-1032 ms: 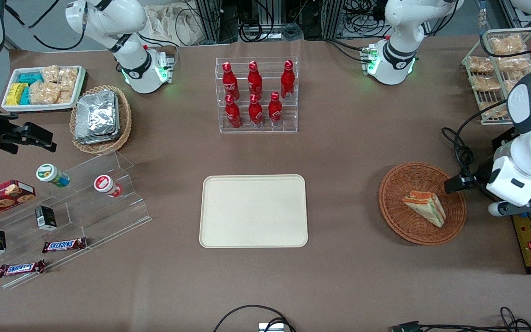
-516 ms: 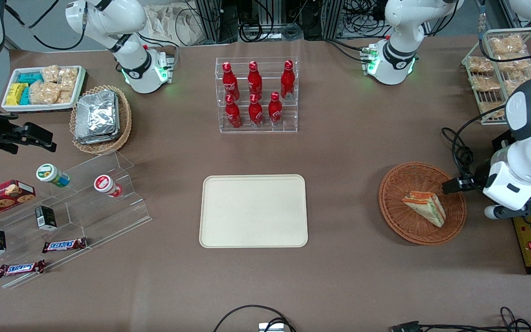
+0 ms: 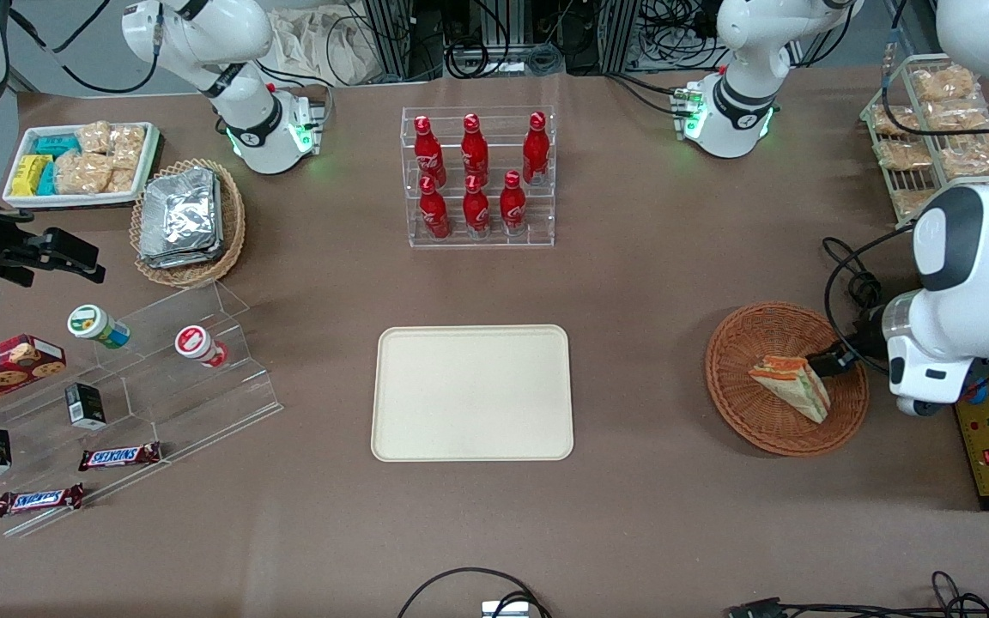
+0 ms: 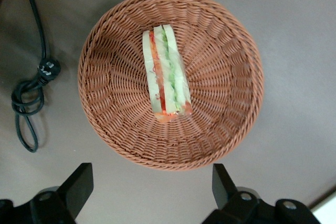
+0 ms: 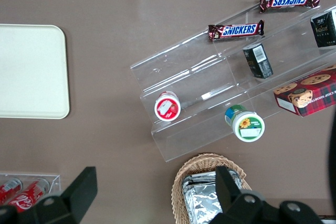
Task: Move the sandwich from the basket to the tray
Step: 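Lower the open left gripper over the wrapped sandwich in the wicker basket, then close the left gripper on the sandwich's crust edge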
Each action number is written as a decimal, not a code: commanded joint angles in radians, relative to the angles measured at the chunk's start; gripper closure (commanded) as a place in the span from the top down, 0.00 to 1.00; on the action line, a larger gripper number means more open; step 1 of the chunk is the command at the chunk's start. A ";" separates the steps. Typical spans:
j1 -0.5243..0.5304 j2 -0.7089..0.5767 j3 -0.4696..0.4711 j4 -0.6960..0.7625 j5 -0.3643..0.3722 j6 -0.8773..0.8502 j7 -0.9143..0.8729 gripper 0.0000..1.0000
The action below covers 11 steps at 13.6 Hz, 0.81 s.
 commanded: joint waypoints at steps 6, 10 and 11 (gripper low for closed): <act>0.008 0.073 0.075 -0.204 0.010 0.356 -0.167 1.00; 0.007 0.082 0.080 -0.219 0.008 0.367 -0.190 1.00; 0.008 0.091 0.080 -0.222 0.007 0.375 -0.193 1.00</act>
